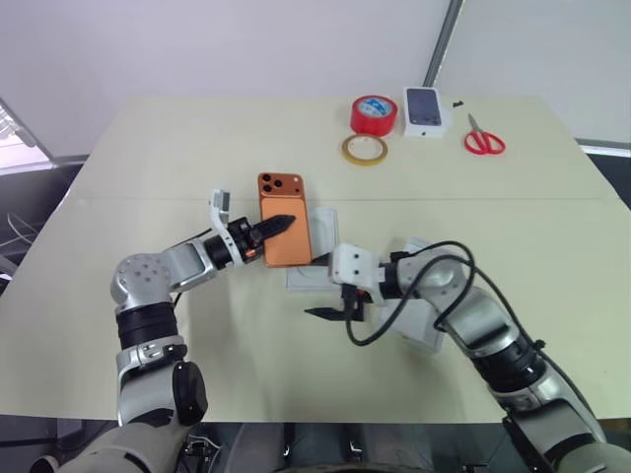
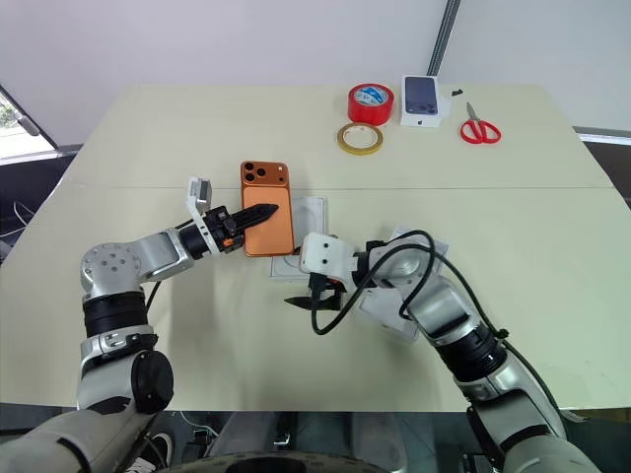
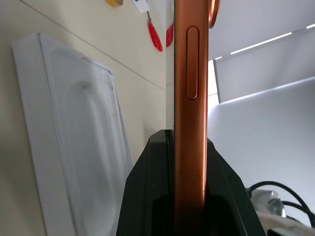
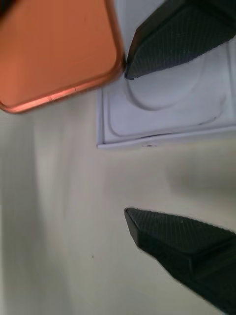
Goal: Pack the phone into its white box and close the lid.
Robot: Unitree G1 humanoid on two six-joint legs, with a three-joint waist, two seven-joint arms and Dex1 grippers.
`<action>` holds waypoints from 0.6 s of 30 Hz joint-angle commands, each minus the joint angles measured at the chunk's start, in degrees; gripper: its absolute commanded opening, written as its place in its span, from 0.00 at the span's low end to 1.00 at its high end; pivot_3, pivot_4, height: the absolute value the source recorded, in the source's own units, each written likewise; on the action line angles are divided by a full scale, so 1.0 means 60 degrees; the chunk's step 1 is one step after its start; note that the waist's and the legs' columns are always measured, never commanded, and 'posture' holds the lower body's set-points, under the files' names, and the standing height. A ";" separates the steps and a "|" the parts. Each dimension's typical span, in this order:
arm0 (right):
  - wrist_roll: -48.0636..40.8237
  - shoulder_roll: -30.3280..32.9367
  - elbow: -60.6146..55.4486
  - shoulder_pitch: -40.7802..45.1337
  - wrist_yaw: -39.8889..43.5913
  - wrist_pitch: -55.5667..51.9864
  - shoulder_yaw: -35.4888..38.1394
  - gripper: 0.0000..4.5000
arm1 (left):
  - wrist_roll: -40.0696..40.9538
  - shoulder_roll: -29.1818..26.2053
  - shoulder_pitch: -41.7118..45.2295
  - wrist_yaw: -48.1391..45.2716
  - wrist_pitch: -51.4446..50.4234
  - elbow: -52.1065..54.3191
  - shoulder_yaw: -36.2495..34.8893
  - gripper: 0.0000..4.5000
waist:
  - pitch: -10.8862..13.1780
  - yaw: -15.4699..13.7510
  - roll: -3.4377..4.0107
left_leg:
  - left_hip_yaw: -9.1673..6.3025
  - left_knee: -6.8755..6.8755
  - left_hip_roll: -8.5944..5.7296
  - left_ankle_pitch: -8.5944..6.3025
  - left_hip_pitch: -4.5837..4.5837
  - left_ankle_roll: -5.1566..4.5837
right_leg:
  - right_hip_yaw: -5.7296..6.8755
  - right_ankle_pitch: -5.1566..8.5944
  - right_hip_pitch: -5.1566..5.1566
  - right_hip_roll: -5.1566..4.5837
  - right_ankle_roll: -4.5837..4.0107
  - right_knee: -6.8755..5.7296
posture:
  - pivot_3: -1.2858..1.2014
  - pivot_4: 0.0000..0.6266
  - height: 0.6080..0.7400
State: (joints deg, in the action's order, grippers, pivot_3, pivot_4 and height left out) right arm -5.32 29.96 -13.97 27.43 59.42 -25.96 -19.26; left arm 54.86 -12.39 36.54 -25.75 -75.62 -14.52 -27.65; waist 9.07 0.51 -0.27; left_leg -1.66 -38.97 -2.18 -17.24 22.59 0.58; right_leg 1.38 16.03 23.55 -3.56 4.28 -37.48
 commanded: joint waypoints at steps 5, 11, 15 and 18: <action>-0.0380 0.1105 0.1460 -0.0059 -0.0323 0.1099 0.1951 0.92 | 0.0195 0.0185 -0.0066 0.0045 0.0031 0.0094 0.0279 0.00 | 0.0002 -0.0008 -0.0003 | 0.0000 0.0001 0.0000 -0.0002 0.0000 -0.0004 | 0.0000 0.0000 -0.0009 0.0000 0.0000 0.0015 | 0.52 0.24 1.00; -0.0345 0.0901 0.2304 0.0017 -0.0786 0.1843 0.2162 0.92 | 0.0193 0.0585 -0.0439 0.0504 0.0051 0.0453 0.0433 0.00 | 0.0003 0.0046 -0.0003 | 0.0002 0.0012 0.0005 0.0004 -0.0002 0.0004 | 0.0000 0.0000 -0.0002 0.0003 0.0000 0.0011 | 0.52 0.24 1.00; -0.0235 0.0767 0.2281 -0.0065 -0.0934 0.1989 0.2014 0.93 | 0.0030 0.0621 -0.0486 0.0803 0.0163 0.0449 0.0551 0.40 | 0.0003 0.0009 -0.0003 | 0.0002 0.0010 0.0005 0.0004 -0.0002 0.0004 | 0.0000 0.0000 -0.0004 0.0003 0.0000 0.0011 | 0.52 0.24 1.00; -0.0267 0.0687 0.2206 -0.0146 -0.1023 0.1947 0.1959 0.93 | -0.0133 0.0459 -0.0376 0.0850 0.0101 0.0432 0.0806 0.73 | 0.0003 0.0007 -0.0003 | 0.0002 0.0010 0.0004 0.0004 -0.0003 0.0004 | 0.0000 0.0000 -0.0007 0.0002 0.0000 0.0012 | 0.52 0.24 1.00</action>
State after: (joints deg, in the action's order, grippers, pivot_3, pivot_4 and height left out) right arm -6.92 34.32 0.82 26.55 53.72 -15.05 -7.93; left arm 54.50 -8.80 33.87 -20.99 -75.41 -13.09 -23.26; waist 9.09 0.55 -0.28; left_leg -1.64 -38.91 -2.16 -17.22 22.53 0.61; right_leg 1.38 16.03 23.47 -3.54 4.28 -37.41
